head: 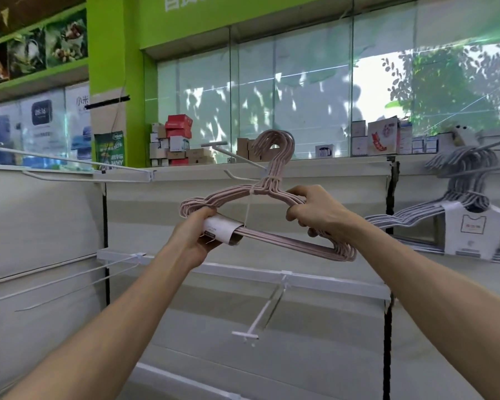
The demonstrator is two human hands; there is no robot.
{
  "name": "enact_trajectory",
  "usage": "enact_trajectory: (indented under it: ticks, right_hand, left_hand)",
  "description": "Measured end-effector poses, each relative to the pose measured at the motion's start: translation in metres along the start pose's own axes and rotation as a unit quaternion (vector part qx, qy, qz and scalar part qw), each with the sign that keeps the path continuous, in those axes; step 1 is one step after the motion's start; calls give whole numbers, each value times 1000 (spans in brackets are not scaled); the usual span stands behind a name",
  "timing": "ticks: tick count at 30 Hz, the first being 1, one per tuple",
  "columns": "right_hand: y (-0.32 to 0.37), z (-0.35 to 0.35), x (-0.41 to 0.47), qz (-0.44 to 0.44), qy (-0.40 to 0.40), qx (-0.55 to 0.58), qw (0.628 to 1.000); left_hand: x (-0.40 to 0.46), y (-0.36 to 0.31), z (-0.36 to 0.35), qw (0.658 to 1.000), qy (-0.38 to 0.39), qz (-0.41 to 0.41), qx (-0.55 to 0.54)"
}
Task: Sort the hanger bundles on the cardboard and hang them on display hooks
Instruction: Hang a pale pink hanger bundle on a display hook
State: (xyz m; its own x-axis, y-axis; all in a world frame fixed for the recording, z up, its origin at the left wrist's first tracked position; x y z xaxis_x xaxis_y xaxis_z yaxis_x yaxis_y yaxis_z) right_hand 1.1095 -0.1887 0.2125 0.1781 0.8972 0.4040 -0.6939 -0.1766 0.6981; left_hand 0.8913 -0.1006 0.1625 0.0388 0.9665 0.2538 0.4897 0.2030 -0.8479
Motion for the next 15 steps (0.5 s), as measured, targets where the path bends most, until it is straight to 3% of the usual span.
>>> enact_trajectory:
  ticks: [15]
  right_hand:
    - [1,-17,33,-25,-7,-89,996]
  left_hand:
    - [58,44,11,995,37,45,-80]
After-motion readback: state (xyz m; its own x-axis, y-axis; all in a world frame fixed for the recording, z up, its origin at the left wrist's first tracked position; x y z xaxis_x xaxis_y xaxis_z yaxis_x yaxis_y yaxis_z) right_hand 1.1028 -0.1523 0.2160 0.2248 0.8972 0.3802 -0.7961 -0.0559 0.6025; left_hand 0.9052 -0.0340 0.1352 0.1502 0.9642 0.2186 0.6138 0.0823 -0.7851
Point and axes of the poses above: each hand's wrist, its own x-axis towards the middle knuckle, its own z-axis out of the back of the hand, y = z × x, the point moved 2 cm from there along x, towards the middle knuckle, and after that the axes turned 8 degrees about -z, right-handed, at the moved point
